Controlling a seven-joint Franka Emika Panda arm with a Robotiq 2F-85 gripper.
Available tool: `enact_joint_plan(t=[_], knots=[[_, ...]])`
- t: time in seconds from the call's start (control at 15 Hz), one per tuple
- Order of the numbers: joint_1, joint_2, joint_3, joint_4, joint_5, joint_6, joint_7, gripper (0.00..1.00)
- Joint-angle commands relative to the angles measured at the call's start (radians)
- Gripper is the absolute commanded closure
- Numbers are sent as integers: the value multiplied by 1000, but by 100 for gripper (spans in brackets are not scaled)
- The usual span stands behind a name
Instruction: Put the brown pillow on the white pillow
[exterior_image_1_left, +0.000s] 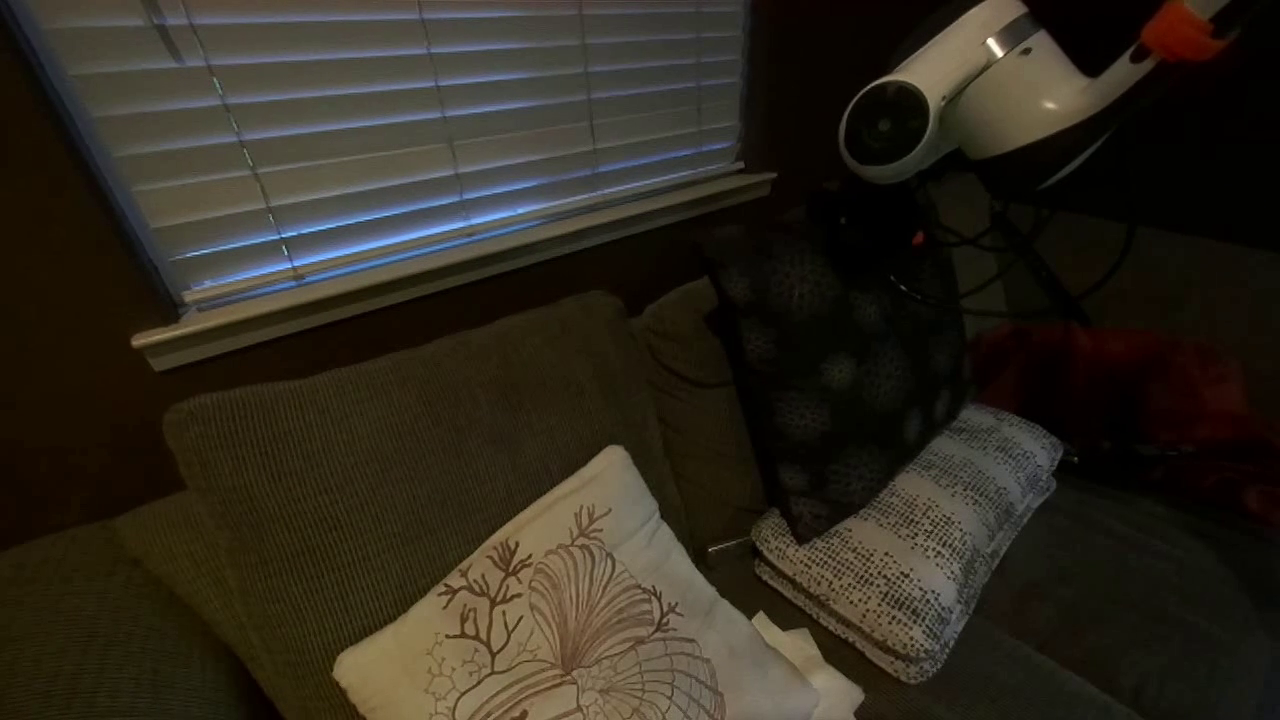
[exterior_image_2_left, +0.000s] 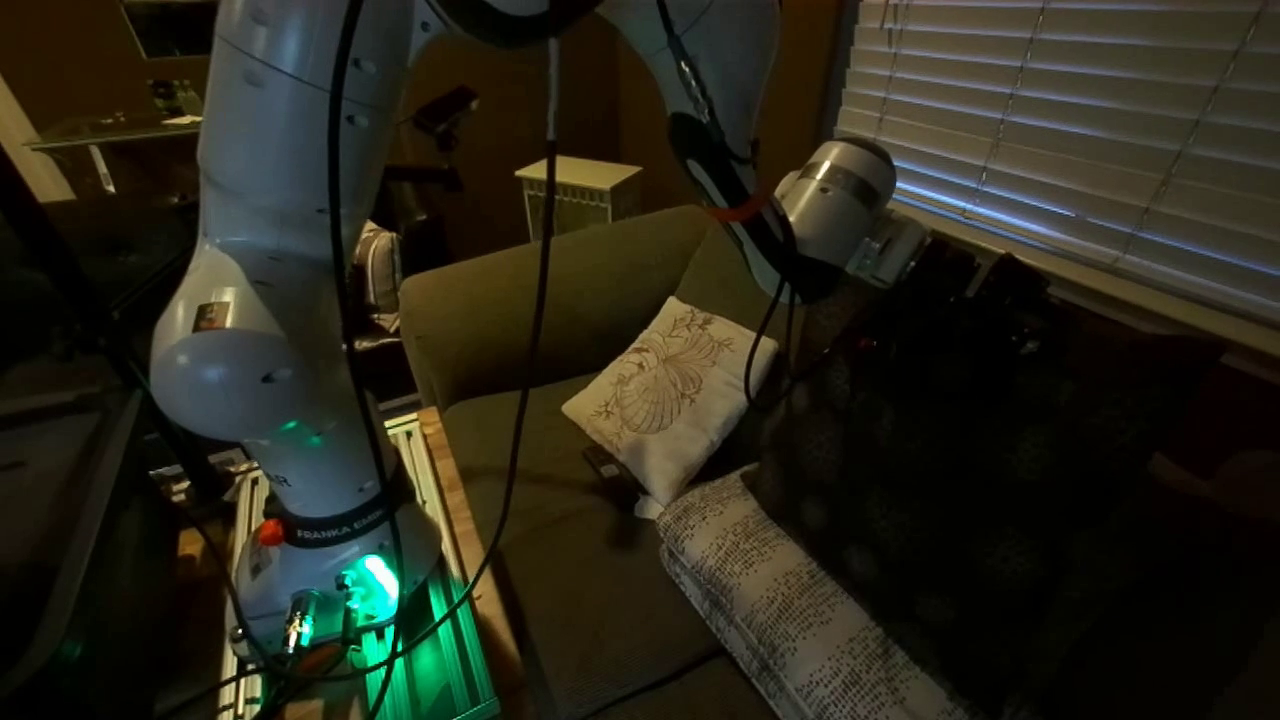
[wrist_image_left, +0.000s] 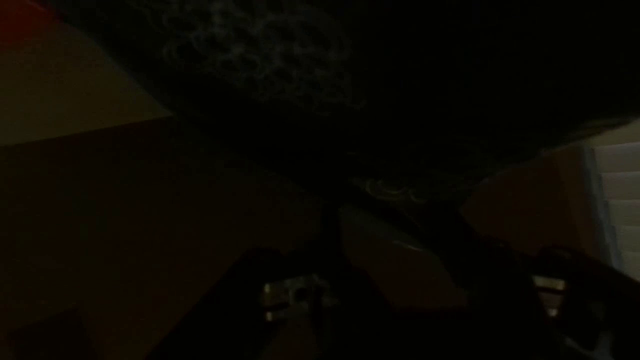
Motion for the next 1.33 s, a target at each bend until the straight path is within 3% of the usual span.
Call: enact_joint_plan(t=[0.0,0.13,0.53,0.87,0.93,1.27], knots=[[-3,16,6,52,-33,-22,2,16],[-1,11,7,43,-44,-14,16,1],[21,-45,17,-29,-134,-24,100,0],[20,-60,26,-21,-160,-32,84,0],[7,-70,29,-18,-181,19,85,0],[-245,-153,250,-15,-123,151,76,0]])
